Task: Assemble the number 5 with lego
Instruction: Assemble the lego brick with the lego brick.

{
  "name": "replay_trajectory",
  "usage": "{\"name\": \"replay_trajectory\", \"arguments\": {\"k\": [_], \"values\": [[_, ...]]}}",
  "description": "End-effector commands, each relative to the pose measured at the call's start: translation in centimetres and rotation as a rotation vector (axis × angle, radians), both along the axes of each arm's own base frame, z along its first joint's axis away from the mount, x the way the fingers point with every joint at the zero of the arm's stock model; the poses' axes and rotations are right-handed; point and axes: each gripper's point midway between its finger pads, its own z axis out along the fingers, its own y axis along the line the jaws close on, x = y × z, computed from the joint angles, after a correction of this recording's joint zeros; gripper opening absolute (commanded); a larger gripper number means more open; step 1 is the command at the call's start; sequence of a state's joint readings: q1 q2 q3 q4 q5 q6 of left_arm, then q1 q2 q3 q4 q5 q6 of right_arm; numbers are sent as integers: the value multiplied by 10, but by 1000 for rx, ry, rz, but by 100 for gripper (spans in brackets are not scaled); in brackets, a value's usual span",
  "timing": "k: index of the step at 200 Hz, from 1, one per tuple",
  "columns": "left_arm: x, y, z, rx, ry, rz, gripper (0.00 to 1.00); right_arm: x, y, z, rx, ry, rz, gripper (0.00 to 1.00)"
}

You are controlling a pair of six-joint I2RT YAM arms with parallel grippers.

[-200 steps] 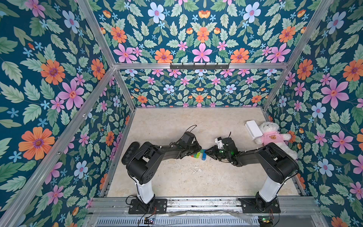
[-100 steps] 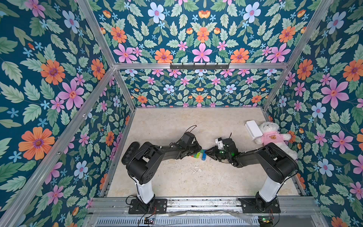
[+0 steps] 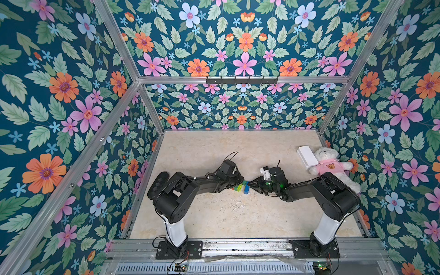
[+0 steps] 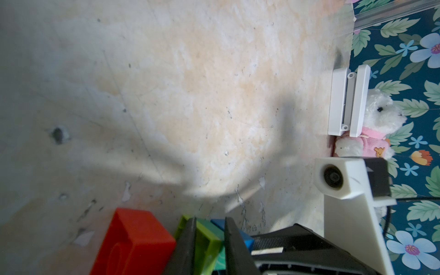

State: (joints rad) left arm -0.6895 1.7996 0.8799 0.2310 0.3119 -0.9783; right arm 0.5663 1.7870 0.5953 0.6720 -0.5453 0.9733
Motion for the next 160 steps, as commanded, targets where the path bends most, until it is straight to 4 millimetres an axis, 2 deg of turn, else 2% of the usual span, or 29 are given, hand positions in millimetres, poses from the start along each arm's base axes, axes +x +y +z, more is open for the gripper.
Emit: {"name": "replay_trajectory", "arguments": {"k": [1,160], "values": [[-15,0,-11,18,63,-40,23,1,-5,-6,-31,2,-17,22],[-12,1,-10,28,56,-28,23,-15,-15,-8,-51,14,-7,22]]}}
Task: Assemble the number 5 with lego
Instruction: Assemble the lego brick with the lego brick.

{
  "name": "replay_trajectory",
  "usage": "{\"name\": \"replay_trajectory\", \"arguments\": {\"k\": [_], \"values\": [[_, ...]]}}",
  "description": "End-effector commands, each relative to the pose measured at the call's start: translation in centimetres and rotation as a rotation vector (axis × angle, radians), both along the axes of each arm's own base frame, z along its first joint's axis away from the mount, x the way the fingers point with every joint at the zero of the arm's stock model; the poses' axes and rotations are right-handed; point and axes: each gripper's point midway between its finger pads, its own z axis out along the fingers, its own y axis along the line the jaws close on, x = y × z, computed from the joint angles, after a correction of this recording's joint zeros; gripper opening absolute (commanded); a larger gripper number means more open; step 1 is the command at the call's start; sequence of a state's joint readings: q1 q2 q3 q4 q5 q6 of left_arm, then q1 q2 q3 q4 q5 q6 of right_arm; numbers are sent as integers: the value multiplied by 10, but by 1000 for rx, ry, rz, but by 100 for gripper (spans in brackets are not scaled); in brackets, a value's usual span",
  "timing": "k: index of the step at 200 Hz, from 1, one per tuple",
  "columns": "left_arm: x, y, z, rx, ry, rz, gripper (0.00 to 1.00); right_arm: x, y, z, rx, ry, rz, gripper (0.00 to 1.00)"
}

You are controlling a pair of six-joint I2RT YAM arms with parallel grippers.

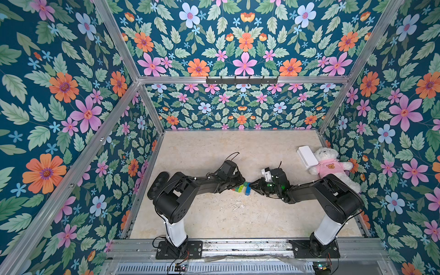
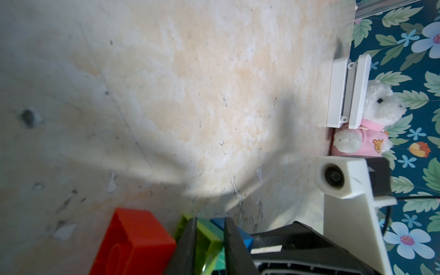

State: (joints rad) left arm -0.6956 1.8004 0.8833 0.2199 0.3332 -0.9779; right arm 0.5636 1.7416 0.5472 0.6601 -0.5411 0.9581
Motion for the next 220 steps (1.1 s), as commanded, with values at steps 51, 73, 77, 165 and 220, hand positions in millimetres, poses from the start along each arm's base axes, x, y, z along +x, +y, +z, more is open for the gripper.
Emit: {"name": "replay_trajectory", "arguments": {"k": [51,73,77,165,220], "values": [[-7,4,-9,29,40,-8,23,-2,-6,-8,-42,15,-17,22],[-9,4,-9,26,44,-12,23,3,-3,-7,-30,8,-19,22],[-9,4,-9,25,42,-13,23,4,-2,-7,-30,7,-19,22],[-14,4,-10,18,48,-18,23,14,2,-3,-12,-9,-42,22],[-15,6,-10,20,47,-17,23,18,-1,-2,-26,-19,-64,22]]}}
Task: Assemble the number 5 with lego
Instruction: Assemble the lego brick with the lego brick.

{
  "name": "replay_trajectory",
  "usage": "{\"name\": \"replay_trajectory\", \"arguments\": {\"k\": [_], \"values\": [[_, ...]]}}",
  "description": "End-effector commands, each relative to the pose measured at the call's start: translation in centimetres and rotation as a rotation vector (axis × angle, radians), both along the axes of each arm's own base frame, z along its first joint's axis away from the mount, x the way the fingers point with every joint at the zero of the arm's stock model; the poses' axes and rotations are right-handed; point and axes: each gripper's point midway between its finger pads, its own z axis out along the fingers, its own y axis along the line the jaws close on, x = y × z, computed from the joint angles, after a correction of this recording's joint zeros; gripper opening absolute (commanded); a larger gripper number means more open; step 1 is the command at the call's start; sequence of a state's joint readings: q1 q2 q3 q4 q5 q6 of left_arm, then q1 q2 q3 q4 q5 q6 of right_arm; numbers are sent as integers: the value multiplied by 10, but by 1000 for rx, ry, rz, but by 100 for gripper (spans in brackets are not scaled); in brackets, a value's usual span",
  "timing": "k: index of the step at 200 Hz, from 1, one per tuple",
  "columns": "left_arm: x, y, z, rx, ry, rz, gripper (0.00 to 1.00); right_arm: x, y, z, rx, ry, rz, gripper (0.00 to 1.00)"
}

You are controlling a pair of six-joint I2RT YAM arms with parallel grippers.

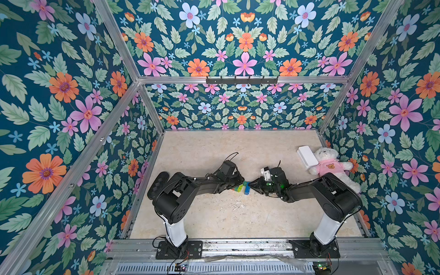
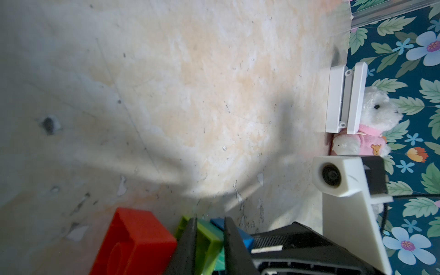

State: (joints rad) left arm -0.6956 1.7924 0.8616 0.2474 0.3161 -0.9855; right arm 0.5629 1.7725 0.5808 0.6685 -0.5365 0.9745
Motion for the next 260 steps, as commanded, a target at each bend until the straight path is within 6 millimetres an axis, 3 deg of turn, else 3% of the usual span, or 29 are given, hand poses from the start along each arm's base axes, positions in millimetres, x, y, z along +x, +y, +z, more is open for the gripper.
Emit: {"name": "replay_trajectory", "arguments": {"k": [1,128,260], "values": [[-16,3,-9,23,61,-34,23,9,-6,-2,-34,-21,-52,22],[-13,7,-9,32,51,-3,23,-21,-6,-9,-26,13,-19,22],[-16,4,-11,15,61,-16,23,-9,4,-4,-3,-5,-28,22]]}}
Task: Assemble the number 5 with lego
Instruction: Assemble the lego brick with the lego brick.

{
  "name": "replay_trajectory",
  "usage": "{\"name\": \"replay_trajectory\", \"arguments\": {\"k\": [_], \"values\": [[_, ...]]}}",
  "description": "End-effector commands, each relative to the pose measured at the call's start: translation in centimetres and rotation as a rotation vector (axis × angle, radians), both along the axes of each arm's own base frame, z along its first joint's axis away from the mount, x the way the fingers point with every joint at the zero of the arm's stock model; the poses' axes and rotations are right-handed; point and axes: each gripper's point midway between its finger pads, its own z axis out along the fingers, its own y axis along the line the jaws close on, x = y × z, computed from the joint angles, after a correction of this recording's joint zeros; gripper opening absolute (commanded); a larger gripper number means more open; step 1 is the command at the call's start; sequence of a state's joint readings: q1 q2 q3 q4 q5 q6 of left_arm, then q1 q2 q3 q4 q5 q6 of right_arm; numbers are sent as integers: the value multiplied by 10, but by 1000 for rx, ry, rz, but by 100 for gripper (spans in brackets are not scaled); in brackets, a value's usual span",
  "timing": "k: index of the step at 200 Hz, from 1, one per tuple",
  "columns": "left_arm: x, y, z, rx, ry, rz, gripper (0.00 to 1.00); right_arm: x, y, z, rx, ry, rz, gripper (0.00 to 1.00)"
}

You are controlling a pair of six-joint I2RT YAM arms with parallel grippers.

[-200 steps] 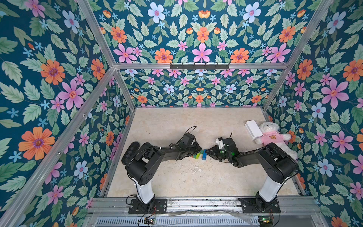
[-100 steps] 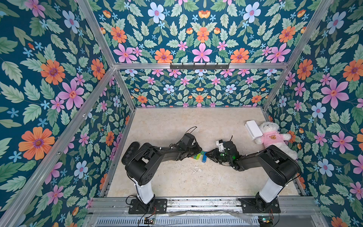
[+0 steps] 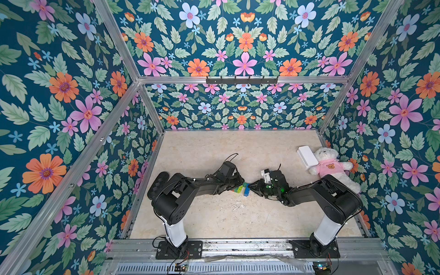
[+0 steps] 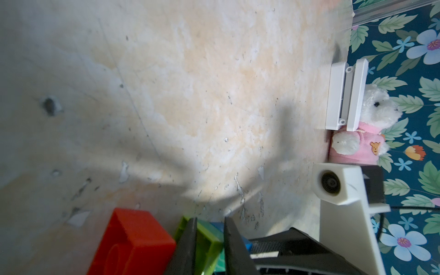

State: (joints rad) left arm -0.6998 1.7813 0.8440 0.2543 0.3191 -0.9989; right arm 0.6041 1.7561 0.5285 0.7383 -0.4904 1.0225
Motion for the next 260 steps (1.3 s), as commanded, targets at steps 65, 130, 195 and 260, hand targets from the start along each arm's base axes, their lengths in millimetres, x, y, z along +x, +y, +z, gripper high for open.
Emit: {"name": "replay_trajectory", "arguments": {"k": [65,130,195,260], "values": [[-10,2,-10,29,47,-28,22,6,1,-6,-33,-13,6,22],[-10,2,-10,34,47,-33,22,10,-2,-4,-29,-29,13,22],[-11,2,-12,35,51,-35,22,15,-3,-5,-26,-25,-2,23],[-12,3,-12,36,52,-40,21,17,-4,-8,-39,-29,-2,23]]}}
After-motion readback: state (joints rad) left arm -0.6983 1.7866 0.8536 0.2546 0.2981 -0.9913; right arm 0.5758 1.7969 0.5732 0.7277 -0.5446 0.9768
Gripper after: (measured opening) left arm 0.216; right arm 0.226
